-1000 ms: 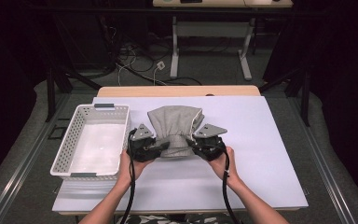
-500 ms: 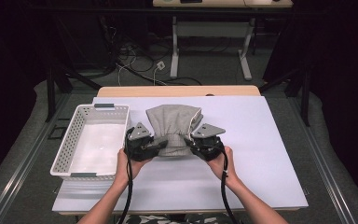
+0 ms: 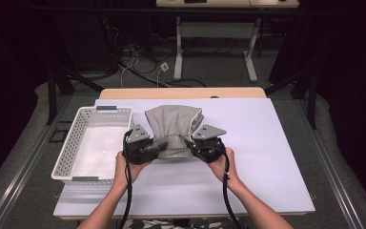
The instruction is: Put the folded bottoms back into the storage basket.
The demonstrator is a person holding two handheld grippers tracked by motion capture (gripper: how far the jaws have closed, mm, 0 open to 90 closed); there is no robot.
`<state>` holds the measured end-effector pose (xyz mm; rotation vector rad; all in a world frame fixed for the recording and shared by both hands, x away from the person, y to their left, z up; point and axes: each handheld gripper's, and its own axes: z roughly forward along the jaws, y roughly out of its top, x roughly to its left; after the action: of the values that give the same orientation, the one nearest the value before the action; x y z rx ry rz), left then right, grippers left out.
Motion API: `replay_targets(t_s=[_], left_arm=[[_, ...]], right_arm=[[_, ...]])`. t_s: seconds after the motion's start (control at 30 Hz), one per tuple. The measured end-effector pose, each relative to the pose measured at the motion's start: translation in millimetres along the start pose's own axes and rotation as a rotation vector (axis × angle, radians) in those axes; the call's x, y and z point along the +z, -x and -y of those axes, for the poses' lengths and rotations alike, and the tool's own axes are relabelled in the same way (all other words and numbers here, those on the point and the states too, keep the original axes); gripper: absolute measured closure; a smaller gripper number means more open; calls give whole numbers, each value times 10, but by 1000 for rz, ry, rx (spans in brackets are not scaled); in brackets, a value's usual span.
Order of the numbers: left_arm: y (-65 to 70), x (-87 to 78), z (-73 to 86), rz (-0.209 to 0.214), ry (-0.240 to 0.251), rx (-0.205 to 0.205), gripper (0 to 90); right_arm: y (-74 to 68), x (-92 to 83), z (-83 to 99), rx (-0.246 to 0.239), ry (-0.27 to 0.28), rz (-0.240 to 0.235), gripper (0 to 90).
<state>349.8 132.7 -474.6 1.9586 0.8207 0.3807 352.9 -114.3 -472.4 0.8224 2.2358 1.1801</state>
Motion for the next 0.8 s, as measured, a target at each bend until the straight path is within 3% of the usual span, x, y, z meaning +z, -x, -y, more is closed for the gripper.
replay_targets(t_s=[0.8], left_arm=[[-82, -186, 60, -34, 31, -21, 632]], right_arm=[[-107, 109, -155, -29, 9, -17, 750]])
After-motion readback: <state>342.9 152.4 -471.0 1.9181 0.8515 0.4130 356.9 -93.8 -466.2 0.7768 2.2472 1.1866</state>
